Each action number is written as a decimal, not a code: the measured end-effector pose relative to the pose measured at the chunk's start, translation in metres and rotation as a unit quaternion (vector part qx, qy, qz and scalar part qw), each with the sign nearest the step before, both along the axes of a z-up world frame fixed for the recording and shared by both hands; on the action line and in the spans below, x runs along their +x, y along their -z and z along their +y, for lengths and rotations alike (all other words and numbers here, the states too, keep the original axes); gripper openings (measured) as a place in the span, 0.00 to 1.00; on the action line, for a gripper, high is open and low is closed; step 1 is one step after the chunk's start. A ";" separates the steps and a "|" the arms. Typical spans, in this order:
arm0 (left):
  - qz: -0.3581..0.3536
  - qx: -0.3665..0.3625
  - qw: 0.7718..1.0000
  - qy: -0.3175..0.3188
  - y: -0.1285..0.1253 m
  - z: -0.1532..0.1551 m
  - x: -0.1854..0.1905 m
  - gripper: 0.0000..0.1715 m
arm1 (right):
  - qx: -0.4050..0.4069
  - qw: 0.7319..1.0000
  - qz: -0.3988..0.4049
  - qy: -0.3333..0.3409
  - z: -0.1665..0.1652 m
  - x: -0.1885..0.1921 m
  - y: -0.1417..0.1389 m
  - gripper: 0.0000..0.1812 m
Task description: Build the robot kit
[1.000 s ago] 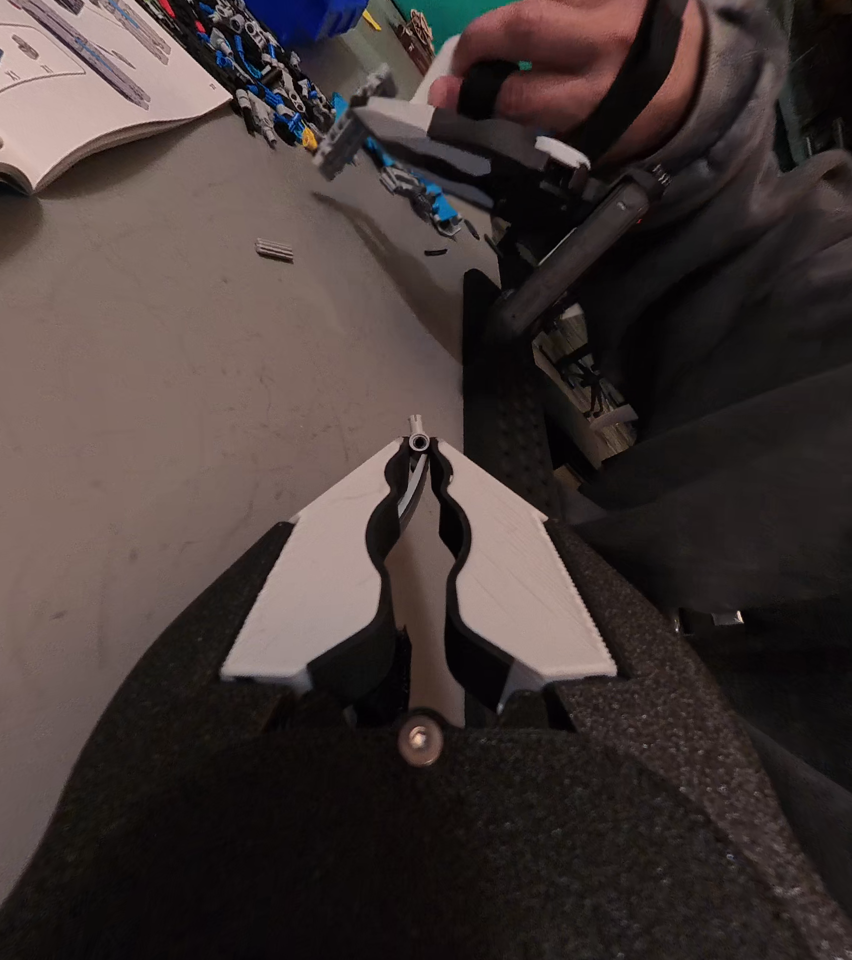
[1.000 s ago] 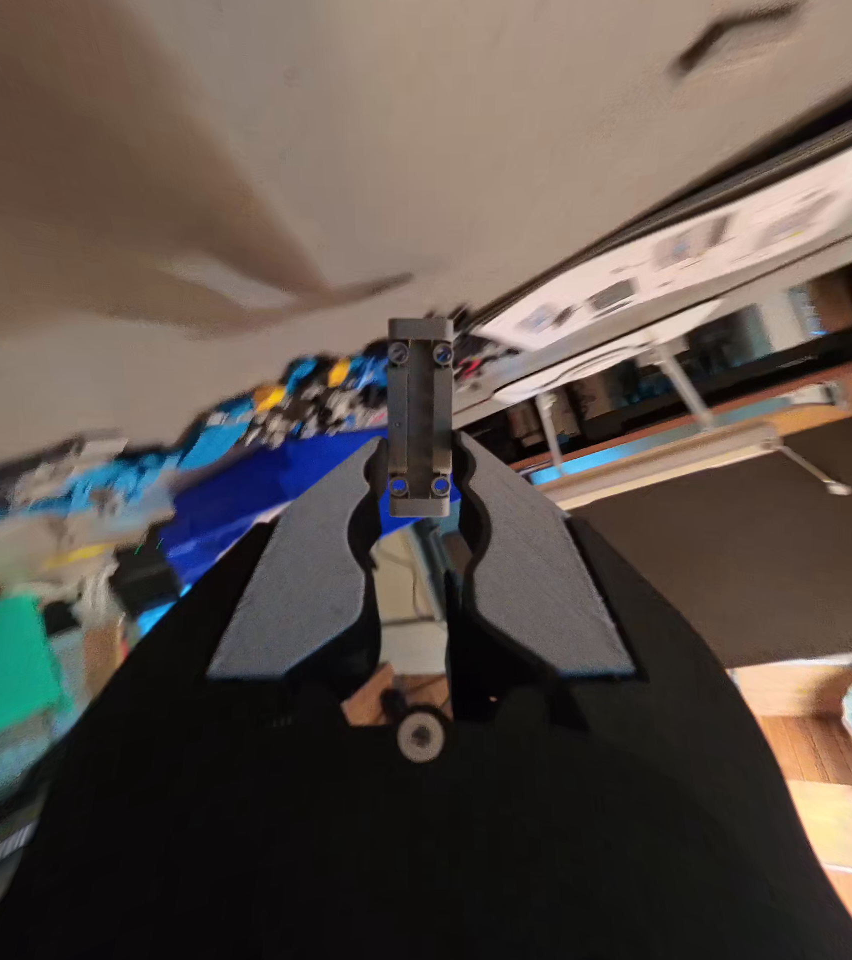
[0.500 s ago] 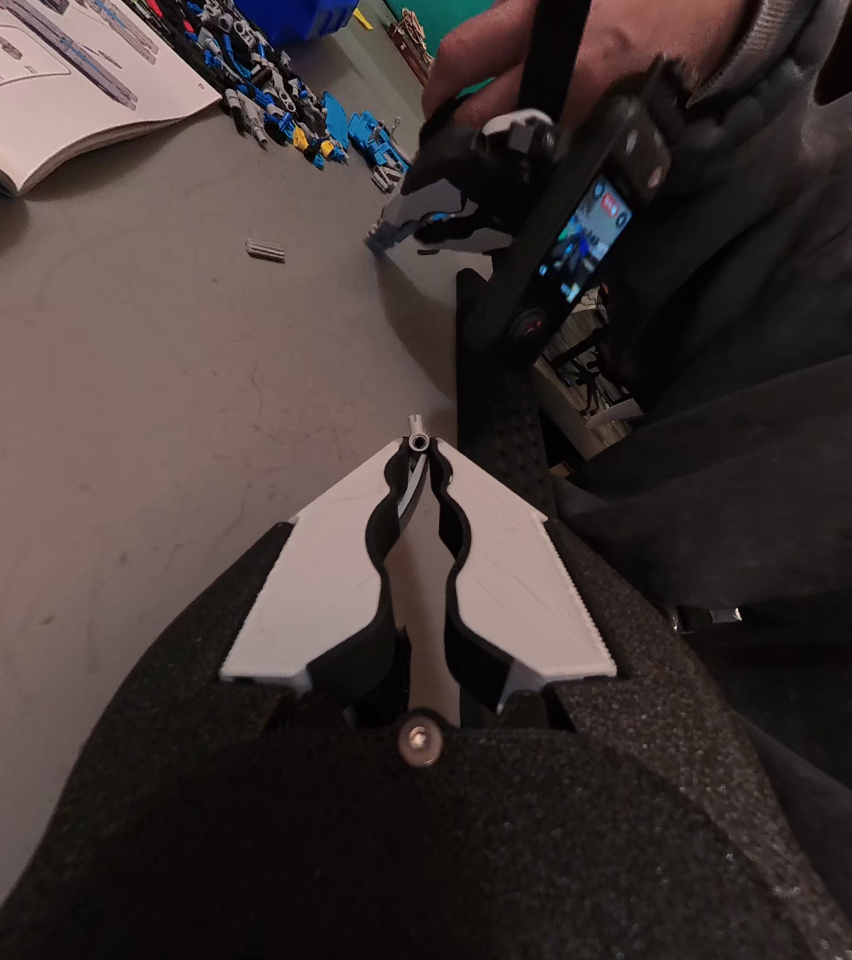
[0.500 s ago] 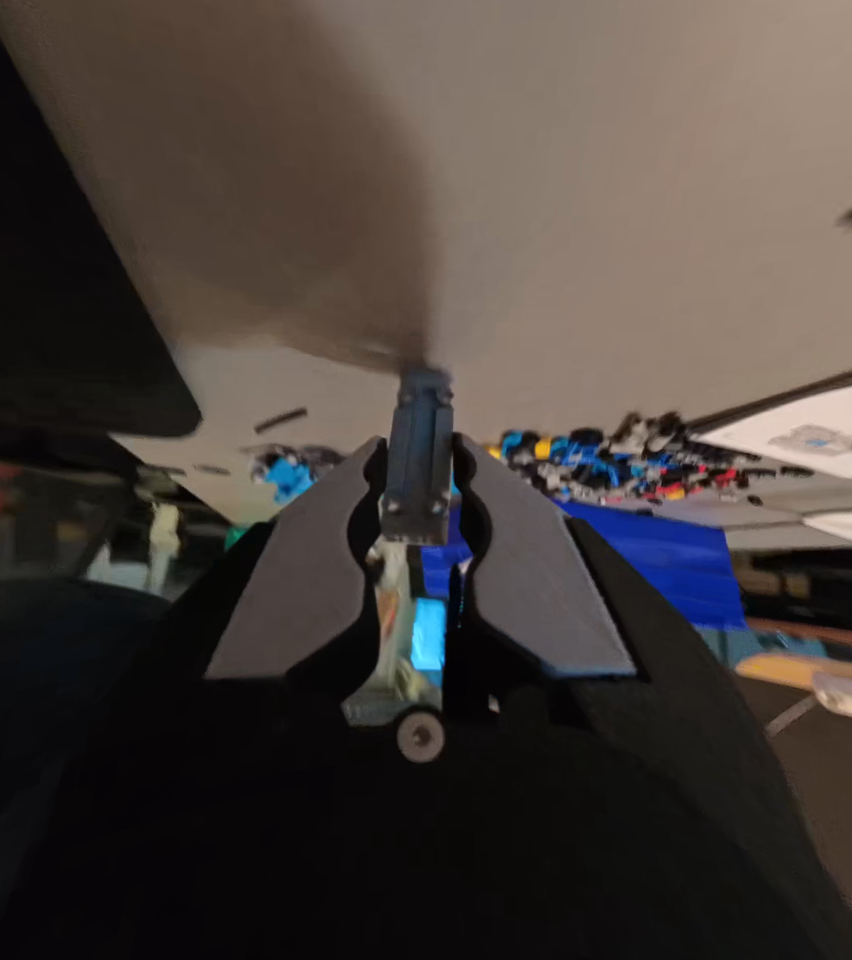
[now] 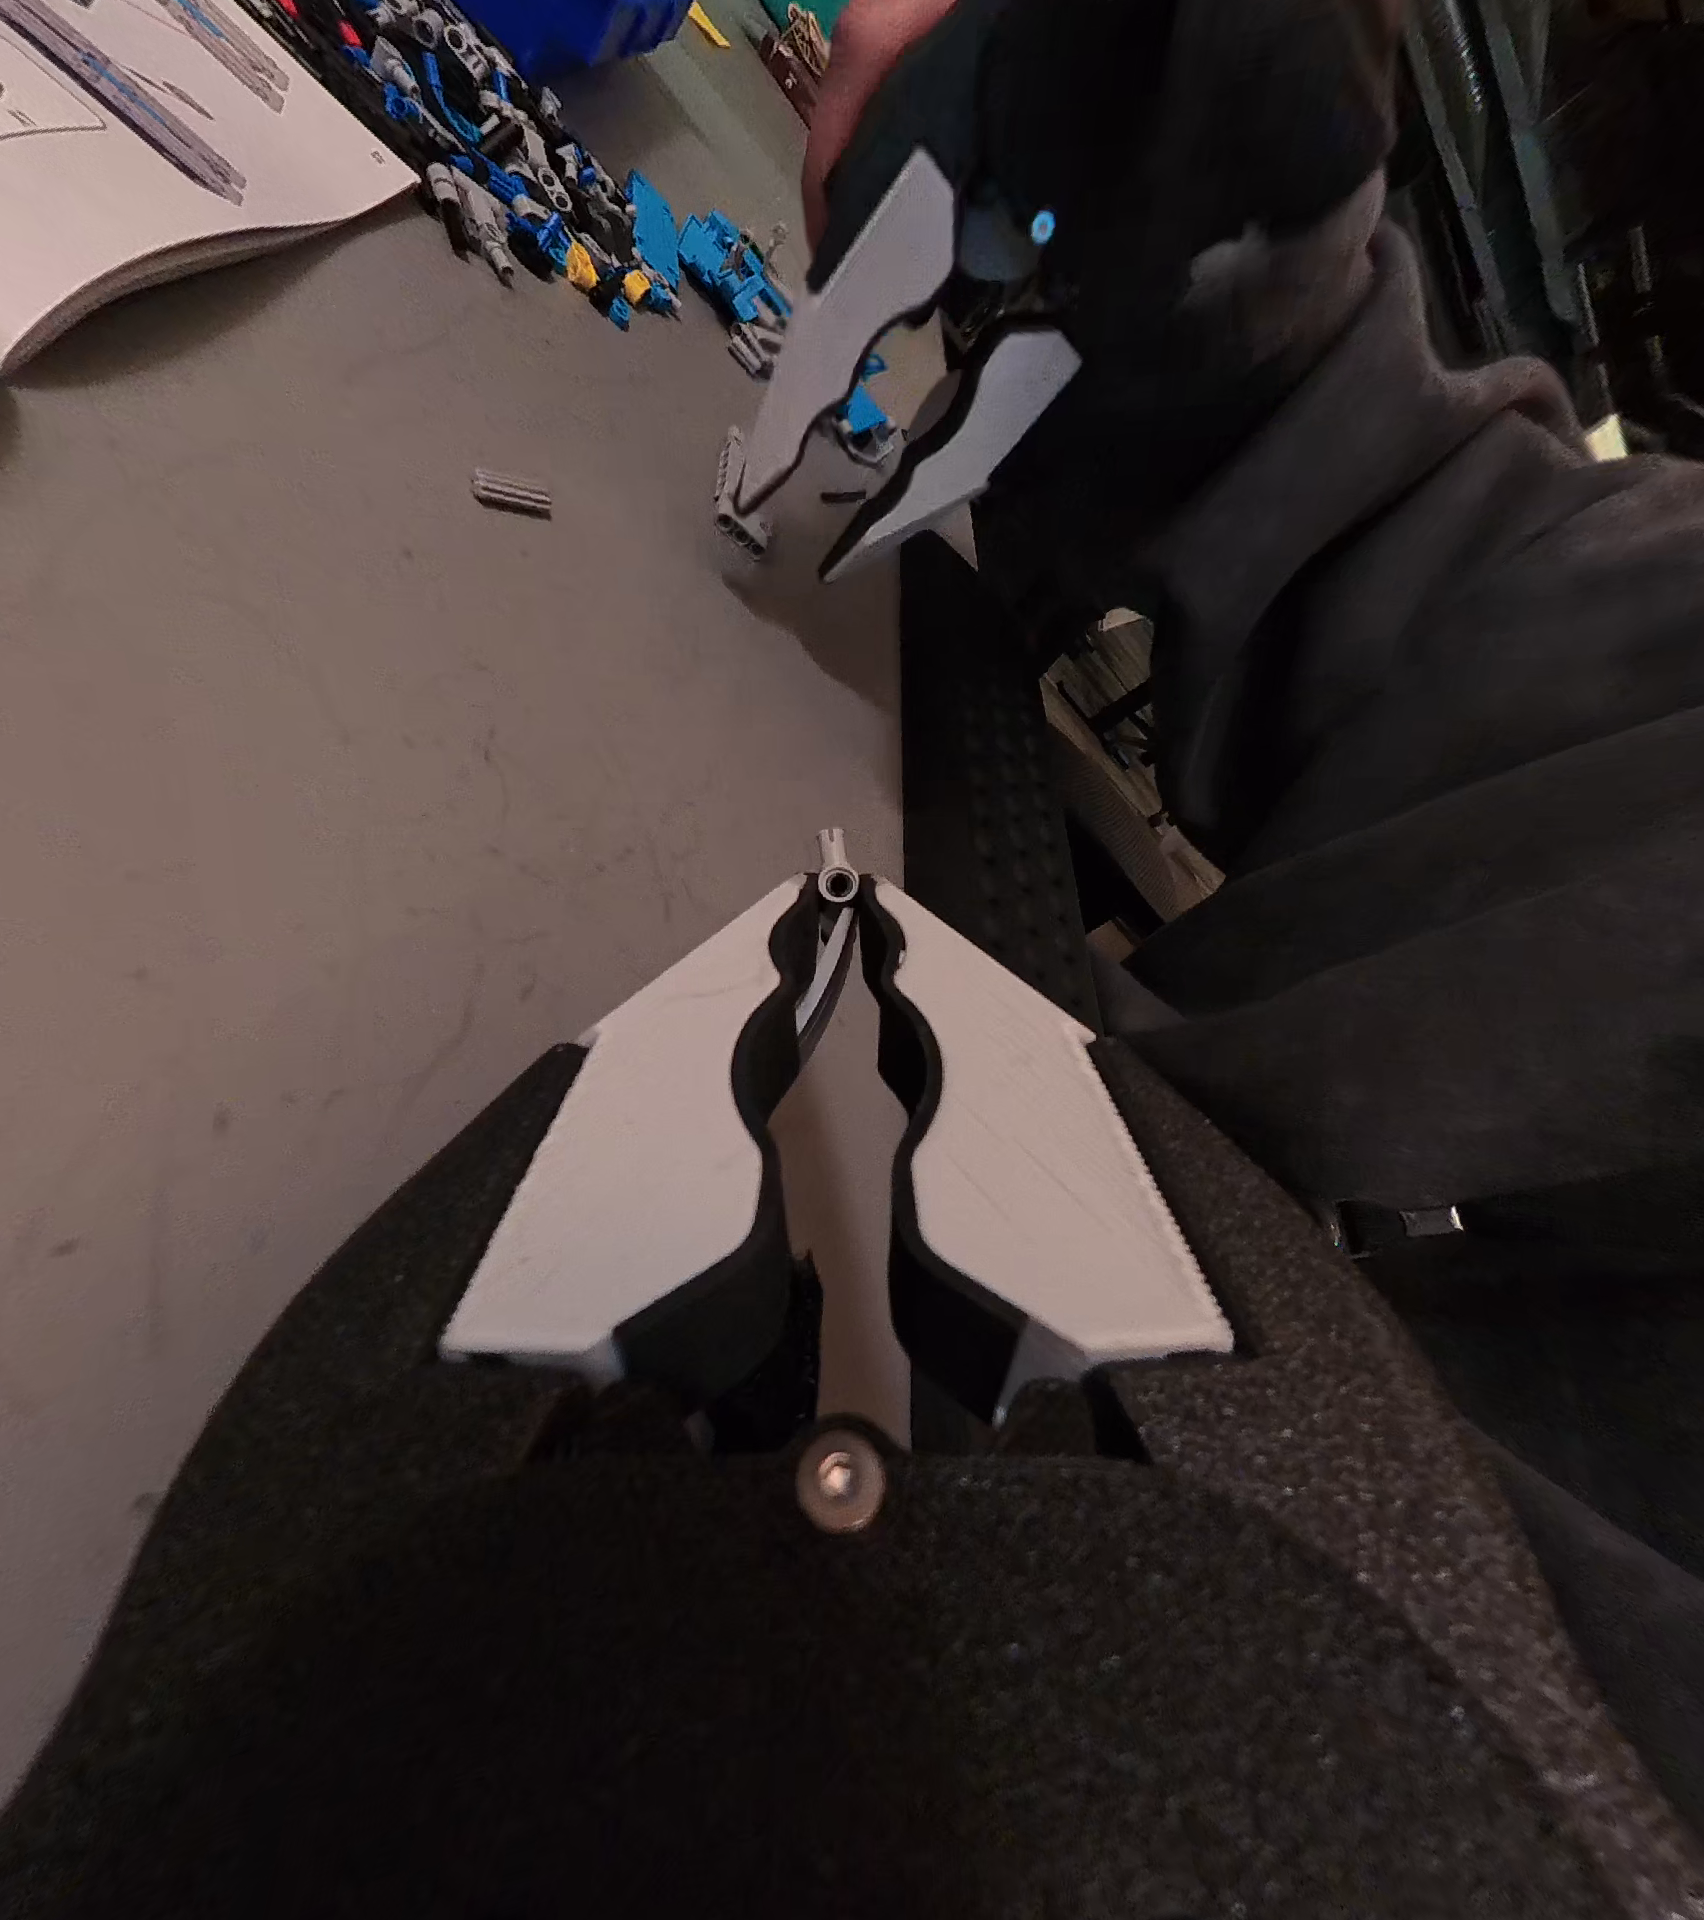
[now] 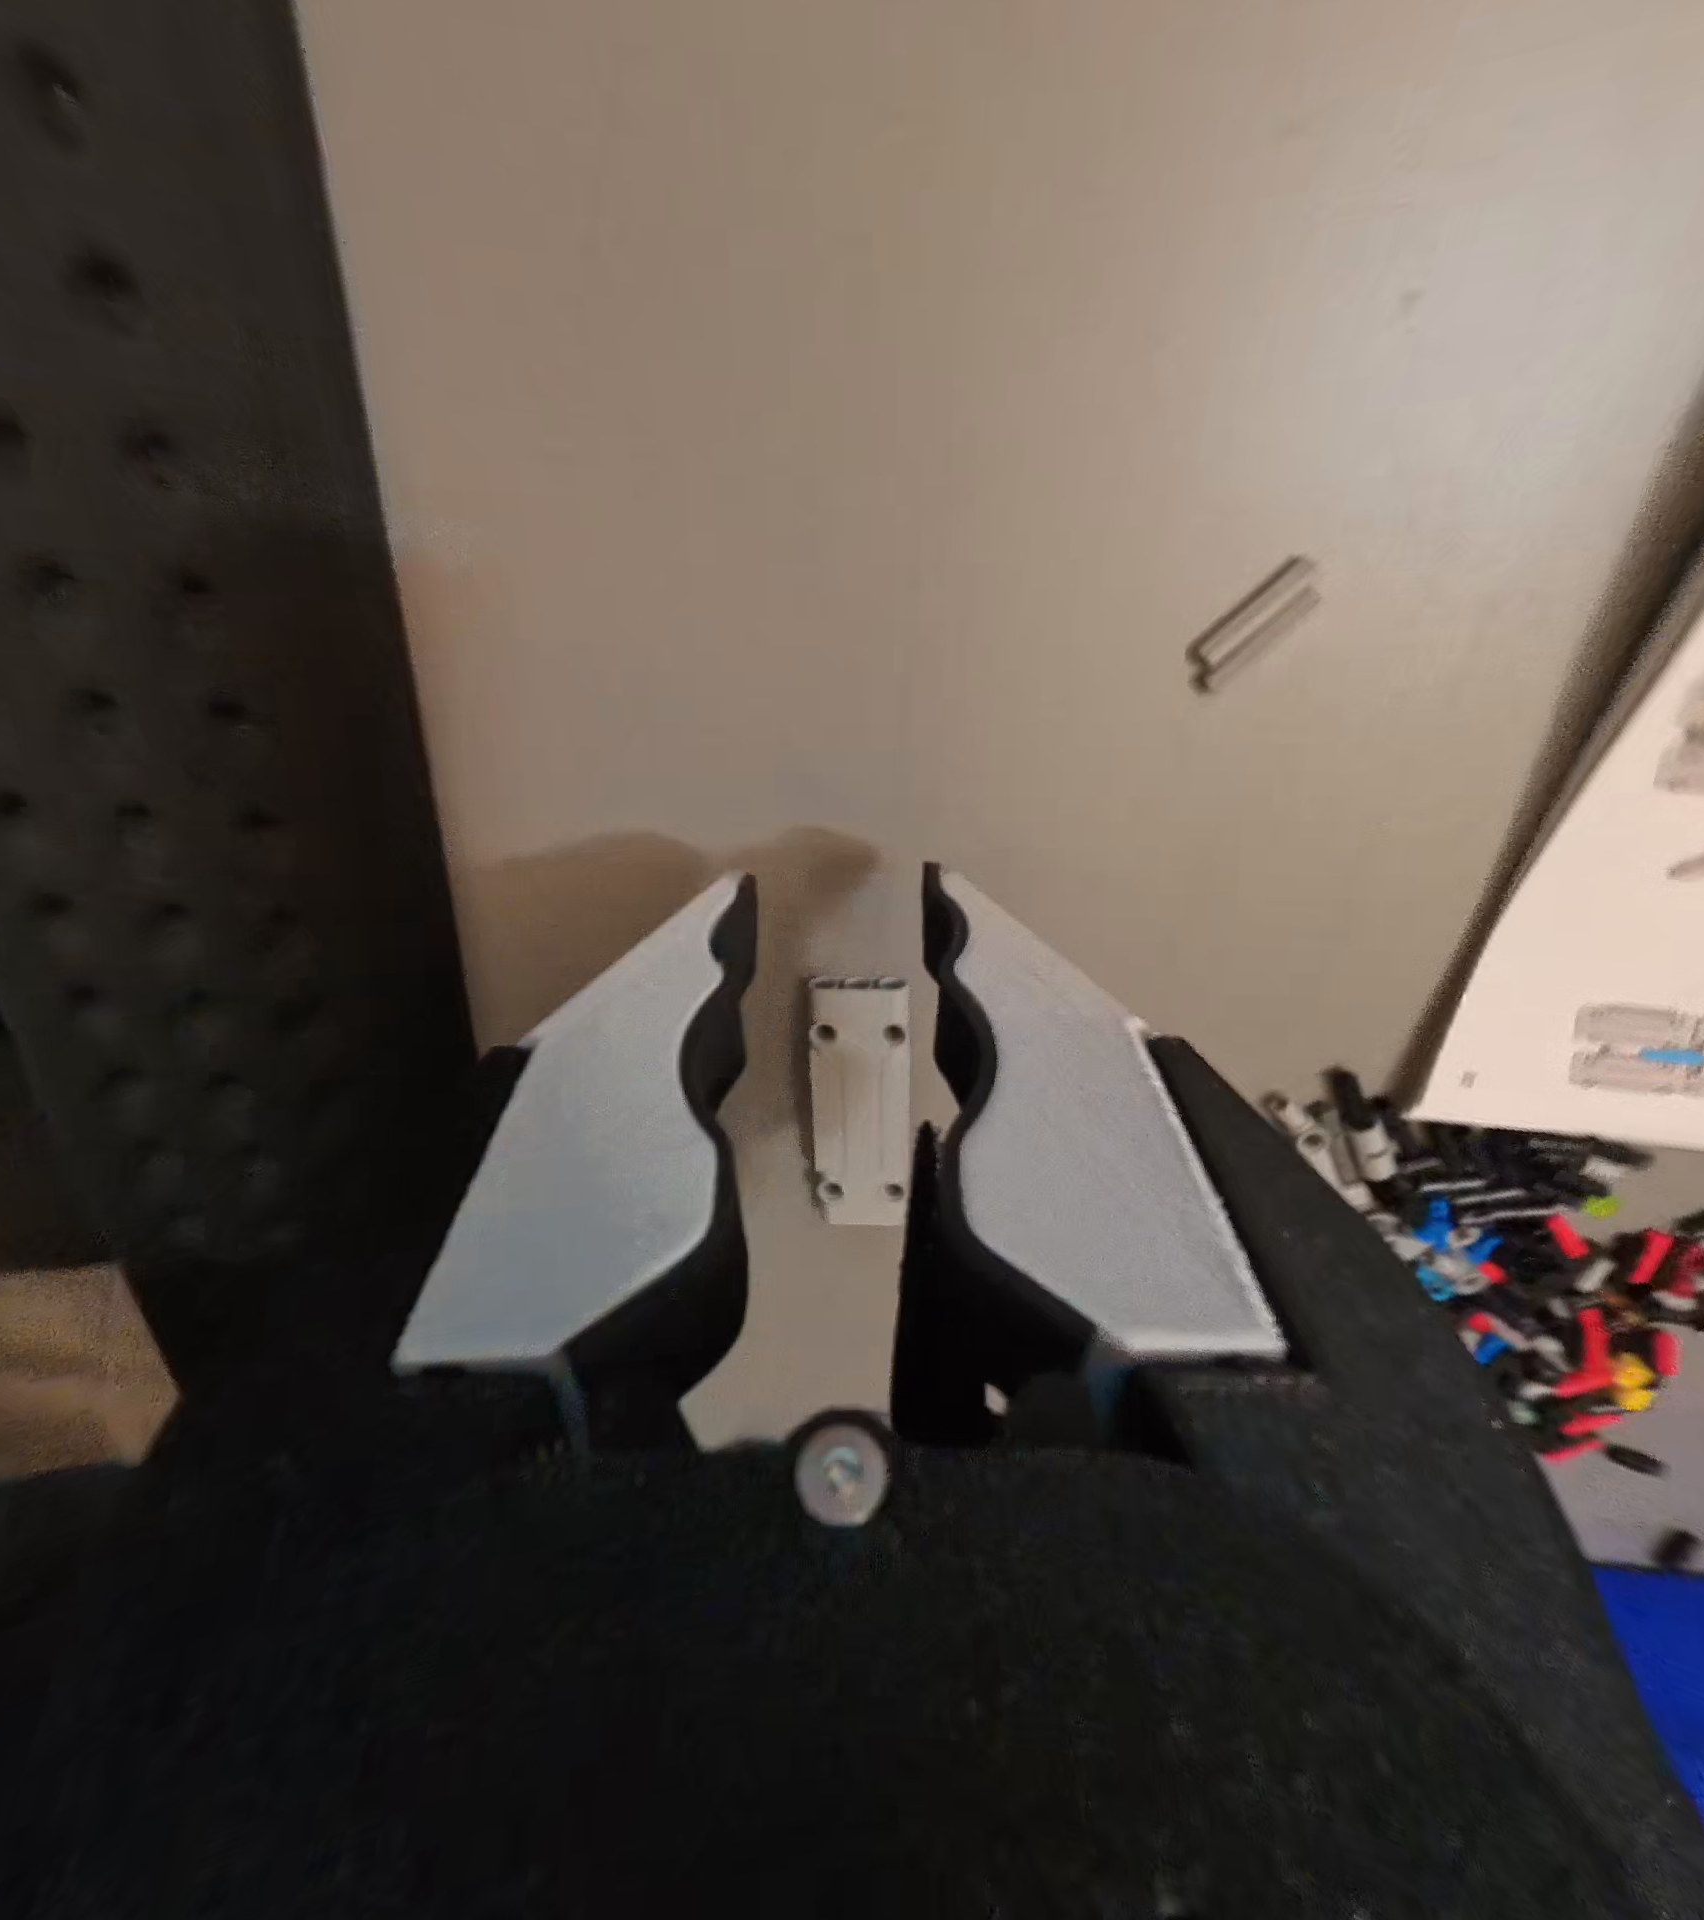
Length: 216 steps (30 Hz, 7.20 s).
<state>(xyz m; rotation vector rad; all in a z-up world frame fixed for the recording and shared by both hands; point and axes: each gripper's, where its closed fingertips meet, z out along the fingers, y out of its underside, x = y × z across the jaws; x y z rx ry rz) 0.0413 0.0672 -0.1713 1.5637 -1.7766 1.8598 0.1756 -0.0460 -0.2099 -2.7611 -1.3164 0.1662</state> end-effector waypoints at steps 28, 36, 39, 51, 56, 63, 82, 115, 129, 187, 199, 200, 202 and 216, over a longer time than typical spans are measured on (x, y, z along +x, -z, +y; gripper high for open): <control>-0.002 -0.036 0.999 -0.002 -0.007 0.002 0.001 0.03 | 0.264 0.950 0.155 0.057 0.028 -0.017 -0.020 0.13; -0.011 -0.023 0.998 -0.061 -0.008 0.030 0.010 0.03 | 0.411 0.908 0.058 -0.064 0.131 -0.081 -0.038 0.13; 0.008 -0.024 0.998 -0.063 0.000 0.032 0.010 0.03 | 0.429 0.893 0.081 -0.104 0.130 -0.098 -0.023 0.13; 0.035 -0.016 0.999 -0.022 0.009 0.019 0.003 0.03 | 0.494 0.858 0.014 -0.140 0.135 -0.109 -0.028 0.13; 0.036 -0.010 0.999 -0.010 0.011 0.015 0.001 0.03 | 0.489 0.859 0.045 -0.146 0.134 -0.116 -0.027 0.12; 0.037 -0.011 0.999 -0.010 0.011 0.016 0.001 0.03 | 0.480 0.862 0.065 -0.146 0.131 -0.118 -0.026 0.13; 0.049 -0.014 0.998 0.025 0.013 0.007 -0.008 0.03 | 0.464 0.862 0.134 -0.153 0.126 -0.133 -0.023 0.12; -0.027 0.146 0.989 -0.027 0.008 0.017 0.002 0.03 | 0.321 0.944 0.045 -0.066 0.103 -0.094 0.010 0.13; -0.165 0.317 0.934 -0.006 -0.002 0.000 0.003 0.03 | 0.286 0.865 0.404 0.076 0.116 -0.132 -0.058 0.13; -0.002 0.038 0.999 -0.034 -0.005 0.016 0.000 0.03 | 0.482 0.868 0.041 -0.113 0.130 -0.126 -0.036 0.12; 0.016 0.028 0.999 -0.031 0.001 0.015 0.000 0.03 | 0.479 0.869 0.038 -0.120 0.128 -0.129 -0.033 0.12; 0.016 0.024 0.999 -0.030 0.001 0.015 0.000 0.03 | 0.480 0.868 0.035 -0.121 0.128 -0.129 -0.033 0.12; 0.018 0.013 0.999 -0.026 0.000 0.014 -0.001 0.03 | 0.487 0.863 0.025 -0.133 0.127 -0.130 -0.034 0.12; 0.021 0.051 0.998 0.005 0.014 0.008 -0.005 0.03 | 0.388 0.894 0.222 -0.019 0.110 -0.121 -0.032 0.02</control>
